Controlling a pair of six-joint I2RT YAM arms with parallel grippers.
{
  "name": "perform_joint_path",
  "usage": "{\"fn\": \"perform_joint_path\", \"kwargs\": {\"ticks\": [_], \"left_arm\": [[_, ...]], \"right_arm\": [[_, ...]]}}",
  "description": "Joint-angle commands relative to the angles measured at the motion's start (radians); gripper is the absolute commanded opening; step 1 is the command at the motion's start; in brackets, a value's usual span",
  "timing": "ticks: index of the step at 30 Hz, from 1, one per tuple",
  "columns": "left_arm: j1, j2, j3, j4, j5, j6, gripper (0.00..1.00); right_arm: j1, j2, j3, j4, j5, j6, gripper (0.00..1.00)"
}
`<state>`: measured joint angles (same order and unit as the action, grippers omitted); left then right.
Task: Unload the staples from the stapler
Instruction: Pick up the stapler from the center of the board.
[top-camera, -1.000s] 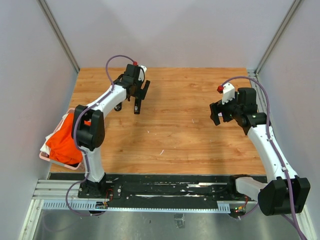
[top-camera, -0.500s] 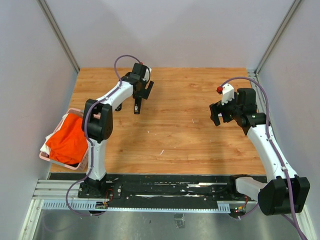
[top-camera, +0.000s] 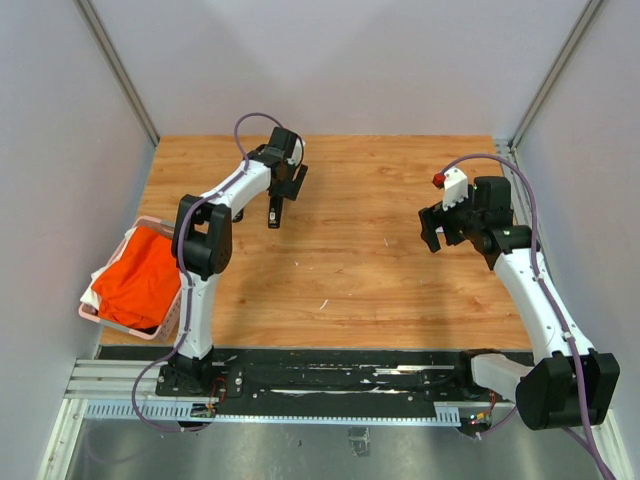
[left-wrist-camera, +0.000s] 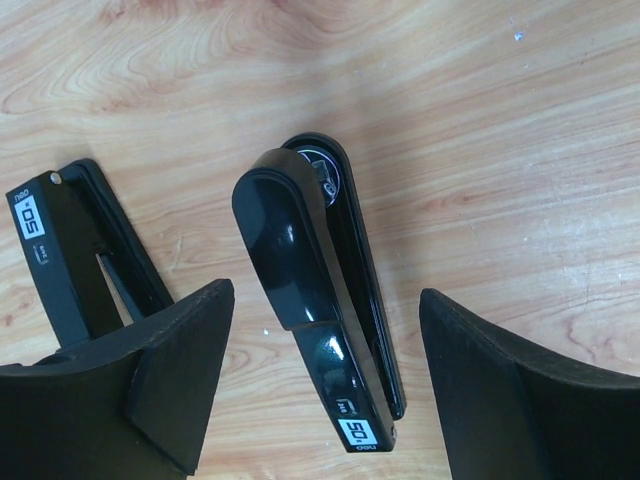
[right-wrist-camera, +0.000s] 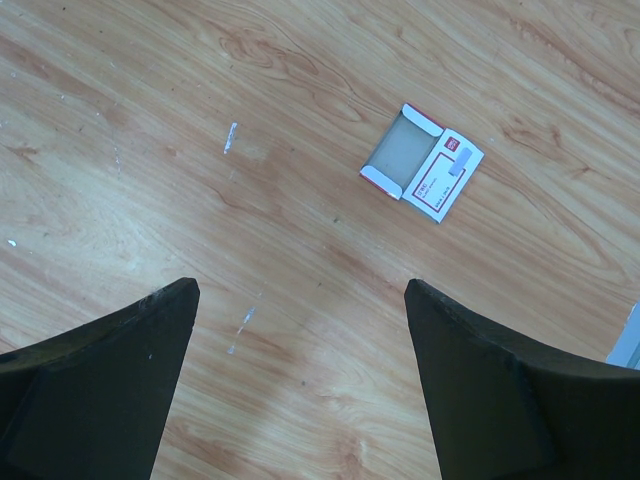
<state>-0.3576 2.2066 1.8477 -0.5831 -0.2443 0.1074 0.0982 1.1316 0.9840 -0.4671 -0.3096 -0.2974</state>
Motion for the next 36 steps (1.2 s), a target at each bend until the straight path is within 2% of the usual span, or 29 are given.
{"fn": "perform_joint_path", "kwargs": {"ticks": [1,12,20,24,29,36], "left_arm": [[-0.007,0.021,0.041,-0.018,0.017,-0.024,0.79],[-0.005,0.078,0.099,-0.038,-0.002,-0.021,0.70],[-0.004,0.086,0.119,-0.044,-0.017,-0.018,0.56],[-0.004,0.091,0.120,-0.043,-0.030,-0.011,0.44],[-0.005,0.099,0.120,-0.046,-0.025,-0.010,0.39],[-0.006,0.077,0.108,-0.045,0.071,0.017,0.23]], "right_arm": [[0.014,-0.002,-0.009,0.021,0.007,-0.018,0.86],[0.015,-0.007,-0.010,0.019,0.007,-0.019,0.87],[0.019,0.008,-0.011,0.025,-0.001,-0.011,0.87],[0.024,0.018,-0.011,0.027,-0.015,-0.001,0.86],[0.027,0.023,-0.010,0.027,-0.014,0.002,0.86],[0.034,0.027,-0.011,0.029,-0.032,-0.001,0.86]]}}
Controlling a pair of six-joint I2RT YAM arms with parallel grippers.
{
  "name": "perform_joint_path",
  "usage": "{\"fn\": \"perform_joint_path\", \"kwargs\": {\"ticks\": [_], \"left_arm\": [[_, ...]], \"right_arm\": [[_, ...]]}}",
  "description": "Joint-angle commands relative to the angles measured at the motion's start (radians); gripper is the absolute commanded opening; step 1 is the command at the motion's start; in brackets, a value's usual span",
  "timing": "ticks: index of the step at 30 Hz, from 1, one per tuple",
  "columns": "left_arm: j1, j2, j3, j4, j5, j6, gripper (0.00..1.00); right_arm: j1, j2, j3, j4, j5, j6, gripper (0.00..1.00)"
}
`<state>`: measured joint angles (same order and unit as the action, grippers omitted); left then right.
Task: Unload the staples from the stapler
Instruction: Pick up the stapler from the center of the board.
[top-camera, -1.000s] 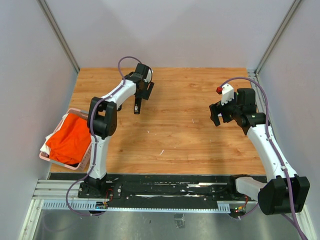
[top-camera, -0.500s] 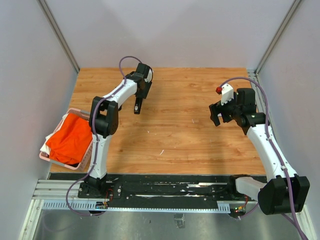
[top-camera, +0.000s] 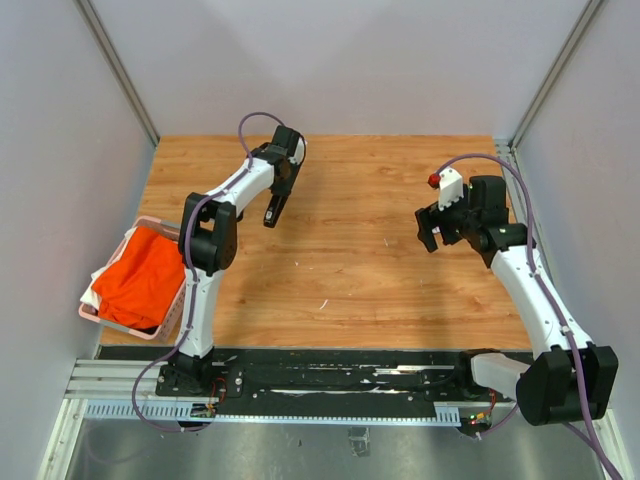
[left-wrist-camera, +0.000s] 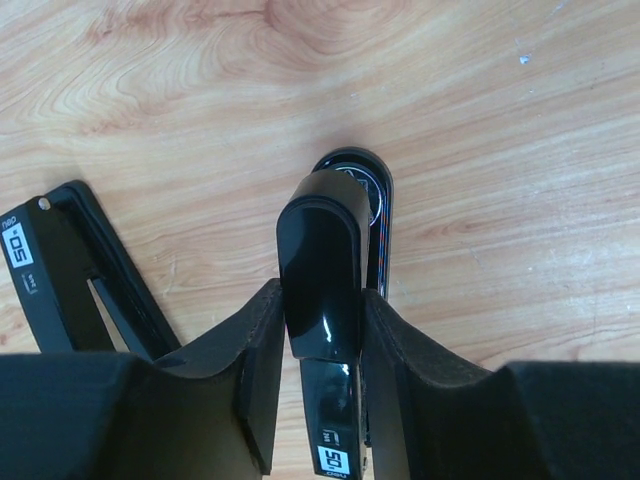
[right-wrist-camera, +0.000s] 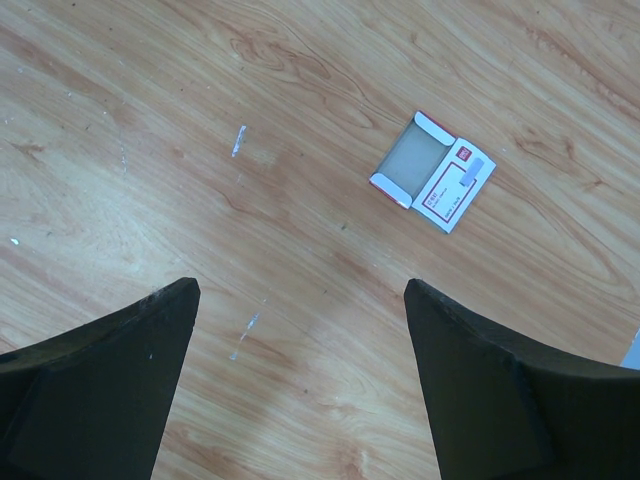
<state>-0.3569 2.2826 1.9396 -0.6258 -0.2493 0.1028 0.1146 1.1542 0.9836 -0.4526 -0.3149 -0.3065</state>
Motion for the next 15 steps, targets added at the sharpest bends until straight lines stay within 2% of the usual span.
{"fn": "perform_joint_path", "kwargs": {"ticks": [1,2,3,4,8,15], "left_arm": [[-0.009,-0.007,0.009,0.000,0.100,0.028,0.19],[-0.010,-0.017,0.000,0.007,0.130,0.038,0.14],[-0.011,-0.026,-0.008,0.012,0.158,0.048,0.04],[-0.011,-0.033,-0.016,0.013,0.183,0.058,0.01],[-0.021,-0.083,-0.075,0.051,0.306,0.120,0.00],[-0.066,-0.174,-0.224,0.160,0.440,0.215,0.00]], "right_arm": [[0.020,0.004,-0.012,0.018,-0.031,0.008,0.86],[0.022,0.001,-0.014,0.022,-0.035,0.007,0.86],[0.024,-0.002,-0.017,0.029,-0.039,0.005,0.86],[0.026,-0.004,-0.021,0.038,-0.045,0.004,0.86],[0.029,-0.005,-0.030,0.078,-0.098,0.016,0.86],[0.031,0.056,-0.029,0.180,-0.324,0.108,0.87]]}}
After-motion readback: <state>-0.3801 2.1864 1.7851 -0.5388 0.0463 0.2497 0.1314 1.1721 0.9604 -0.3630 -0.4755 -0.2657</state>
